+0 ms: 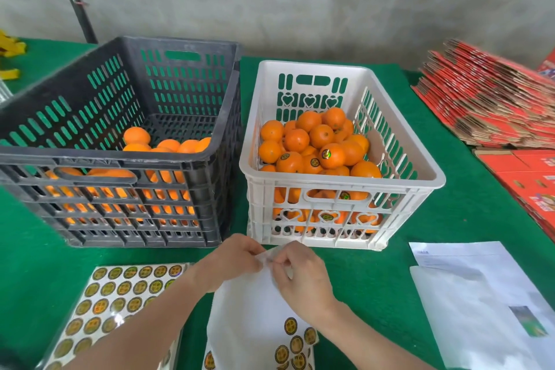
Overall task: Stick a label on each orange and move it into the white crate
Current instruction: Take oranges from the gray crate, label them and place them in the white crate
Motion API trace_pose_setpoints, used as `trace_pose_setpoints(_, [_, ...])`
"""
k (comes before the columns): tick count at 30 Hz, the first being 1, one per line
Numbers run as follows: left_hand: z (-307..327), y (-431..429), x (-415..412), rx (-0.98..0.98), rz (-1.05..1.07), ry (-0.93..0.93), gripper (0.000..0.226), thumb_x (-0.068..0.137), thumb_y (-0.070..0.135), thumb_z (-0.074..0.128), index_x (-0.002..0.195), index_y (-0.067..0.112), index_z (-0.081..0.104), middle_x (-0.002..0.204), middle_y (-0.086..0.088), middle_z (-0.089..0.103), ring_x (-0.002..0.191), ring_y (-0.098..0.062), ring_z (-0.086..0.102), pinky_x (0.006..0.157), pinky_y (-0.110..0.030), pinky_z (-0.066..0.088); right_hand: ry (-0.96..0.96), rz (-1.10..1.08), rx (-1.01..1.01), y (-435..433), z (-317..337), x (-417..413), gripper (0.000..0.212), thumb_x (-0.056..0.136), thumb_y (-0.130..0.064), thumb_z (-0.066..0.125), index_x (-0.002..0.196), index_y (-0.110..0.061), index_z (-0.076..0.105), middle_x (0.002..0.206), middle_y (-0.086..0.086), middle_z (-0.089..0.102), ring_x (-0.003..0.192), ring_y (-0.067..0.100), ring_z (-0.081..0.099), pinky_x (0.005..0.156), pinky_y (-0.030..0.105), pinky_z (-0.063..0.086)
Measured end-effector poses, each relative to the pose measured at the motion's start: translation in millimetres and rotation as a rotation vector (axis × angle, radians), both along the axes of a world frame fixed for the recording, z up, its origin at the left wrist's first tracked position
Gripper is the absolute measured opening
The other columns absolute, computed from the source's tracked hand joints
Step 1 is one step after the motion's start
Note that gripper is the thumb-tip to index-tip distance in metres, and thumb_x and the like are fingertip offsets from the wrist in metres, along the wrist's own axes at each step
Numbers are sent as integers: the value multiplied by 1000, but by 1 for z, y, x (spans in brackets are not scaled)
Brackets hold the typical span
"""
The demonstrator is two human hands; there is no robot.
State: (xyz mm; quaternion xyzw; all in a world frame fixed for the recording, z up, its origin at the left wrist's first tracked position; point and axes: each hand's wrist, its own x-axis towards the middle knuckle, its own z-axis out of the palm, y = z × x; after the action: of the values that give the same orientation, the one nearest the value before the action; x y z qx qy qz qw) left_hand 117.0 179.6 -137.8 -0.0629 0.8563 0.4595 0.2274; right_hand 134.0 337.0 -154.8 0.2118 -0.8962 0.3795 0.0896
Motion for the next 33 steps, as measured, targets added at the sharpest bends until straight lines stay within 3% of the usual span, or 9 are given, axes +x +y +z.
trace_pose_setpoints(4, [-5, -6, 4, -113, -135, 19, 24, 82, 5, 58, 76, 26, 69, 73, 12, 63, 71, -5, 60, 54, -8, 40, -42, -9, -214, 7, 11, 3, 13, 81, -1, 65, 73, -9, 58, 69, 1, 55, 63, 5, 46, 59, 21, 41])
trace_pose_setpoints(7, [-2, -1, 13, -288, -263, 220, 26, 85, 11, 60, 108, 22, 66, 100, 7, 62, 88, -7, 55, 76, -12, 43, 23, 67, -318, 3, 35, 2, 8, 83, -7, 63, 77, -8, 59, 73, 0, 57, 68, 7, 49, 61, 27, 45])
trace_pose_setpoints(12, [65, -19, 26, -147, -97, 969, 14, 81, 16, 62, 93, 10, 67, 77, 15, 53, 62, 0, 48, 58, -7, 39, 263, 159, -416, -17, 94, -19, 4, 87, -17, 53, 89, -14, 53, 84, -10, 54, 77, 5, 52, 68, 16, 44])
trace_pose_setpoints(15, [110, -52, 28, -120, 118, 1169, 13, 83, 21, 56, 88, 10, 62, 65, 11, 54, 53, -2, 47, 51, -5, 34, 324, 188, -446, -47, 124, -45, 8, 89, -7, 51, 97, -7, 51, 91, -6, 55, 85, 6, 55, 76, 7, 40])
trace_pose_setpoints(17, [129, -78, 22, -162, 292, 1202, 3, 86, 13, 58, 88, 13, 60, 64, 9, 56, 55, -4, 50, 51, -3, 33, 313, 254, -397, -74, 137, -66, 17, 87, 4, 50, 103, 0, 50, 98, 6, 57, 93, 17, 59, 82, 15, 45])
trace_pose_setpoints(21, [154, -132, -21, -379, 421, 958, 15, 86, 7, 63, 91, 21, 63, 72, 12, 58, 62, -6, 54, 59, -2, 36, 148, 308, -198, -118, 147, -94, 38, 90, 3, 52, 123, -10, 39, 112, 8, 57, 104, 18, 57, 91, 38, 49])
trace_pose_setpoints(27, [156, -154, -90, -790, -229, 122, 15, 90, 20, 57, 104, 18, 64, 113, -2, 64, 97, -19, 57, 89, -32, 46, 150, 311, -110, -127, 141, -109, 44, 87, 1, 53, 124, -17, 37, 106, 4, 57, 97, 19, 57, 87, 43, 49])
trace_pose_setpoints(30, [143, -142, -105, -918, -444, -30, 23, 99, 26, 43, 91, 11, 58, 96, -2, 61, 80, -15, 56, 73, -24, 45, 110, 314, -83, -129, 142, -110, 44, 87, -1, 52, 123, -22, 36, 104, -2, 55, 95, 17, 56, 86, 42, 49])
trace_pose_setpoints(33, [130, -138, -113, -968, -546, -162, 44, 102, 39, 32, 136, 14, 45, 140, -3, 48, 118, -21, 50, 93, -33, 37, 103, 318, -74, -131, 142, -111, 44, 87, -1, 52, 123, -21, 36, 104, -2, 54, 95, 17, 56, 85, 43, 50])
